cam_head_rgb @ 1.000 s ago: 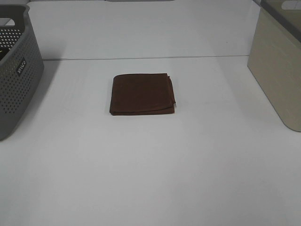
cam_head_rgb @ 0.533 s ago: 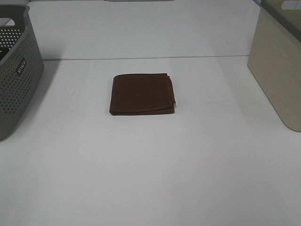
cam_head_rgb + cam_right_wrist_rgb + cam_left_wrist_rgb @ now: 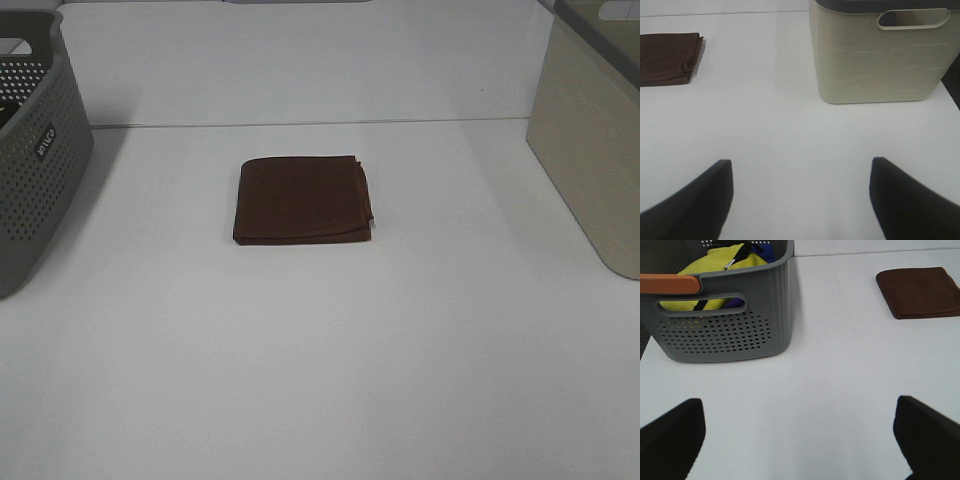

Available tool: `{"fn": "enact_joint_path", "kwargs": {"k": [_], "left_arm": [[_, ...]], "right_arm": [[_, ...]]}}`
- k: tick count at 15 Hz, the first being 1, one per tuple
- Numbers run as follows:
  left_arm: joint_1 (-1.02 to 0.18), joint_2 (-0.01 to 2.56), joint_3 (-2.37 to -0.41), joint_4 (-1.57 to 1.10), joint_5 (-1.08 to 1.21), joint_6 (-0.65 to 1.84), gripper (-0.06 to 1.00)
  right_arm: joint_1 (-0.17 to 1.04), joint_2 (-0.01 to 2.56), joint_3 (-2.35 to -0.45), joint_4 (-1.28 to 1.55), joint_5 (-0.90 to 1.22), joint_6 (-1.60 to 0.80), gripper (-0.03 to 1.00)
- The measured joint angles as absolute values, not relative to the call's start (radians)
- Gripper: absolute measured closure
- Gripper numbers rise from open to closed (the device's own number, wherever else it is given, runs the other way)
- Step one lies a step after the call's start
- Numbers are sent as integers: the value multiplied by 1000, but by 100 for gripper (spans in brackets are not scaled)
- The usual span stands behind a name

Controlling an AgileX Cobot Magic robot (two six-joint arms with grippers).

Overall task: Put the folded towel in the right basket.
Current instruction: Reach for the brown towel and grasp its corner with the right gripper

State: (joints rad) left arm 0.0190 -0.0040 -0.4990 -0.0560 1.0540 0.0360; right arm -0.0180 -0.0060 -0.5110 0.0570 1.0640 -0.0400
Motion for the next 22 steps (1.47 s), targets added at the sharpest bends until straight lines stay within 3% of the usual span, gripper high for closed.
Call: {"fn": "enact_joint_path", "kwargs": {"k": [22], "left_arm": [[19,-4,-499,-56,1054,36,-3]], "right_arm": [[-18,-6,-511,74,1064,-40,25]]}}
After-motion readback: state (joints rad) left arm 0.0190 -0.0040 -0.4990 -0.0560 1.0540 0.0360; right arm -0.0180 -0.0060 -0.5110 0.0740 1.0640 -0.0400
